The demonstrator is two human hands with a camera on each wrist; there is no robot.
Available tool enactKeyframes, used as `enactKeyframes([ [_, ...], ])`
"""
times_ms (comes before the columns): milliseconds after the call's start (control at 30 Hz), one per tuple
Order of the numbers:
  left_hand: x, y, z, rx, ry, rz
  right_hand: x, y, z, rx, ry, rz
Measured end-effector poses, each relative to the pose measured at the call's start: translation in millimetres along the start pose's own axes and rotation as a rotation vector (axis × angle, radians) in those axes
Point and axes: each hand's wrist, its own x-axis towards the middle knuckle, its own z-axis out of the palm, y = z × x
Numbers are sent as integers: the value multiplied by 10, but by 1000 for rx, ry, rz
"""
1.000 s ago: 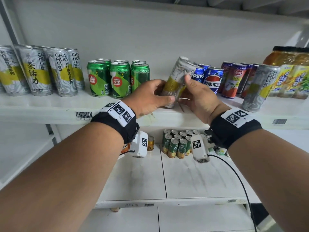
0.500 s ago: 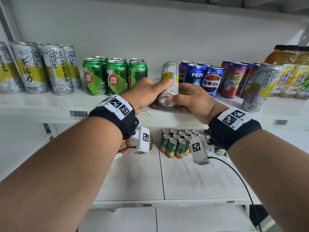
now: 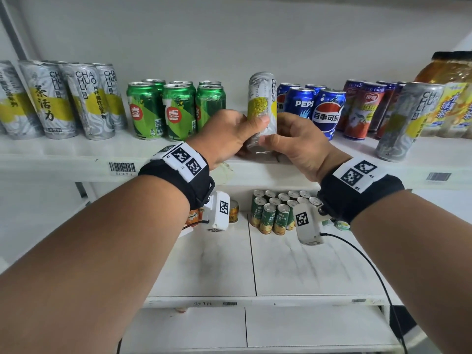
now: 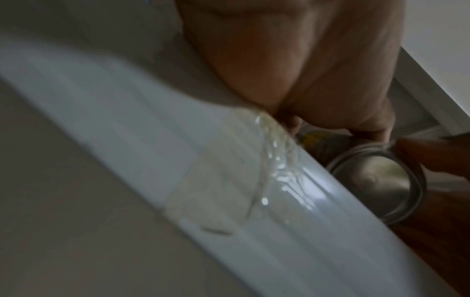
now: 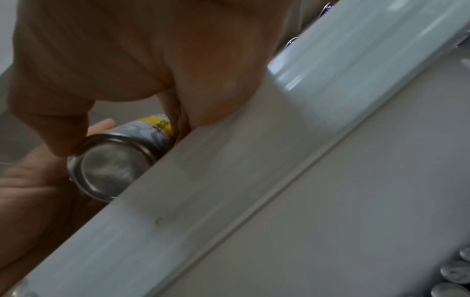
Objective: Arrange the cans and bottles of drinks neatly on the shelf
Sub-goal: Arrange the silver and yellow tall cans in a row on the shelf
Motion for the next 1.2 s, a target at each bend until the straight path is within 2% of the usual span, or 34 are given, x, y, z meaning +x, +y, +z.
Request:
enactKeyframes([
  [200, -111, 120, 52, 7, -3, 5, -113, -79, 66, -41, 54, -31],
  [433, -75, 317, 77, 35, -11, -36, -157, -202, 73, -230, 180, -67],
  [633, 177, 701, 201, 170, 25, 74, -182, -347, -136, -495, 193, -11],
  [767, 403, 890, 297, 322, 20, 146, -249, -538, -352, -763, 168, -27],
  [900, 571, 1019, 435, 410, -41, 175, -325, -821, -675, -970, 201, -133],
  [1033, 689, 1162, 629, 498, -77, 205, -330, -1049, -1086, -1286, 199, -216],
  [1200, 800, 1372, 961, 646, -114, 235, -315, -1124, -1627, -1453, 234, -188],
])
